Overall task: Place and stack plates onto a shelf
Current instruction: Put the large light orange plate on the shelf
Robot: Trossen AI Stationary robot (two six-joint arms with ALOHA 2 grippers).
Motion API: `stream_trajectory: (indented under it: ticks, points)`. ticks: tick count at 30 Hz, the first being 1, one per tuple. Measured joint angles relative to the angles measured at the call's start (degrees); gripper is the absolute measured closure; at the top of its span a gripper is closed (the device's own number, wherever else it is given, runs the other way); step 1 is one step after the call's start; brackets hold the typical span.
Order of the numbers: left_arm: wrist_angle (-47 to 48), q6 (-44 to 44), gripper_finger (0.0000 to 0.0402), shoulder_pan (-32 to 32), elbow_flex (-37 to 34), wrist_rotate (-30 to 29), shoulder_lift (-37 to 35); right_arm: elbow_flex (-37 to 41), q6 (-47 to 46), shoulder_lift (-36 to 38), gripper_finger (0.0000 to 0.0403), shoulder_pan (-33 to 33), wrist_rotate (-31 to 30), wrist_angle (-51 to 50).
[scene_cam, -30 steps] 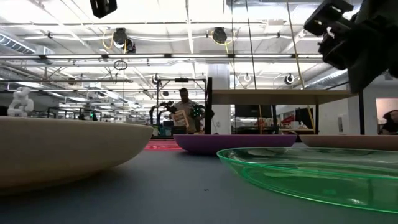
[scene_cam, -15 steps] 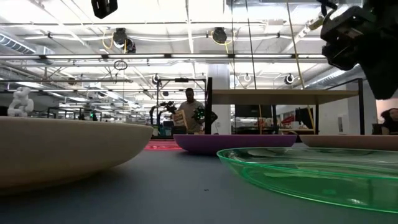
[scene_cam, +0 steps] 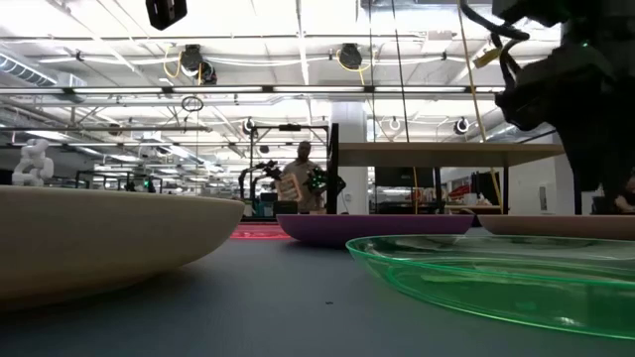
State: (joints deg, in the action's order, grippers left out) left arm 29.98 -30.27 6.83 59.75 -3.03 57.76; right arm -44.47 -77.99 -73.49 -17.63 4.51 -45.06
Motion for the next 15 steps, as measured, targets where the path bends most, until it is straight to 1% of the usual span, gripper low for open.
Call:
stream_trajectory:
  ticks: [3, 8, 15]
  points:
    - [0.0, 0.8, 0.0387, 0.0, 0.0, 0.0, 0.0, 0.0, 4.3, -2.2, 0.0190, 0.0, -0.2, -0.4]
    - [0.0, 1.0, 0.0387, 0.0, 0.0, 0.0, 0.0, 0.0, 10.2, -5.4, 0.0210, 0.0, -0.1, 0.4]
    - [0.0, 1.1, 0.0387, 0.0, 0.0, -0.1, 0.0, 0.0, 15.7, -9.9, 0.0232, 0.0, 0.3, 2.0]
